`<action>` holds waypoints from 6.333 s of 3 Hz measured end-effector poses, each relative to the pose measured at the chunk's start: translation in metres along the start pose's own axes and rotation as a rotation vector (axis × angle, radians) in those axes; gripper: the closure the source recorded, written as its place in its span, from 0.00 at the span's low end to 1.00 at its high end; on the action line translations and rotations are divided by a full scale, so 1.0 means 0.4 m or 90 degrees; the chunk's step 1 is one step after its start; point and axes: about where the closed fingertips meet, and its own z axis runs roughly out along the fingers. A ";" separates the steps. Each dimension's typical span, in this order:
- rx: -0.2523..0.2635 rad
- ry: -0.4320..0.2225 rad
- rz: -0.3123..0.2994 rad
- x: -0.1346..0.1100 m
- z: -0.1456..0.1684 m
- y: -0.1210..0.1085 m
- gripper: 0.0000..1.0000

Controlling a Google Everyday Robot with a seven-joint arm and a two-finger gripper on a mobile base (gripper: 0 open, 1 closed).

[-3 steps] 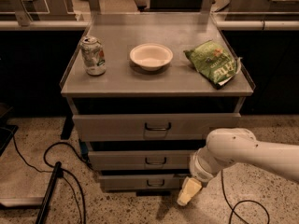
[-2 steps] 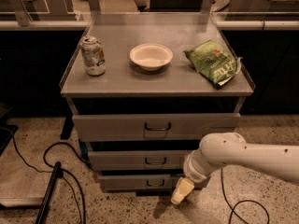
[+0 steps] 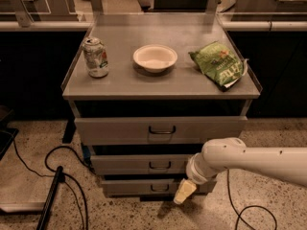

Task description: Open middle drawer

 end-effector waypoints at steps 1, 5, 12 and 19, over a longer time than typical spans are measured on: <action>0.007 0.000 -0.003 0.001 0.029 -0.023 0.00; -0.009 -0.007 -0.023 -0.026 0.170 -0.113 0.00; -0.074 0.020 0.024 0.095 0.098 0.034 0.00; -0.083 0.042 0.056 0.119 0.034 0.155 0.00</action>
Offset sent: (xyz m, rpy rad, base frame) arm 0.0496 -0.0001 -0.0207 -0.0090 -0.0583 0.0081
